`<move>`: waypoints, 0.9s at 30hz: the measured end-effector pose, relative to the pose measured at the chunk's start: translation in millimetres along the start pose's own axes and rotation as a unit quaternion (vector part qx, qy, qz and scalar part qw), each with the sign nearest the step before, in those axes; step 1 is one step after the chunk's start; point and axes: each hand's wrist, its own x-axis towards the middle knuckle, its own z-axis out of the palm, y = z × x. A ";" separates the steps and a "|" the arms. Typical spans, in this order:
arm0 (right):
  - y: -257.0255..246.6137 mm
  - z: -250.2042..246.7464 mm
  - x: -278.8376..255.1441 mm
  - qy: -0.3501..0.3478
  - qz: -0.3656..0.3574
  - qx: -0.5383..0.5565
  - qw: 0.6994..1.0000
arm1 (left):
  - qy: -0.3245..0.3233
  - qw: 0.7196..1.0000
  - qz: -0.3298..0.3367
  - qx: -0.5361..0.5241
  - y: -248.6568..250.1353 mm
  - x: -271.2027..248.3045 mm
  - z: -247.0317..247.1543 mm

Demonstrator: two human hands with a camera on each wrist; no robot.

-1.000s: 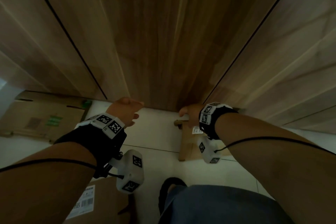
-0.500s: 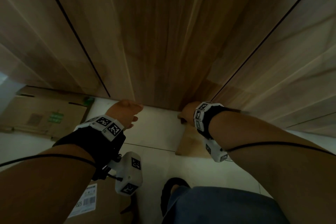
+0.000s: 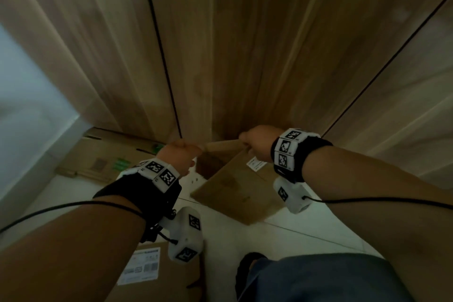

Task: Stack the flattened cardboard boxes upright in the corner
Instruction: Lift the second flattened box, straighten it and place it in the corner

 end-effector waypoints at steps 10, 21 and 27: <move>-78.7 -63.0 -37.0 0.188 -0.039 0.180 0.965 | 0.158 0.980 0.073 0.096 -7.1 -72.1 -93.2; -156.1 -72.8 -47.3 0.307 -0.001 0.312 0.899 | 0.240 0.966 0.086 0.048 -26.3 -134.1 -179.4; -194.0 -77.3 -42.5 0.306 -0.001 0.496 0.813 | 0.243 0.968 0.059 0.025 -42.2 -145.3 -219.2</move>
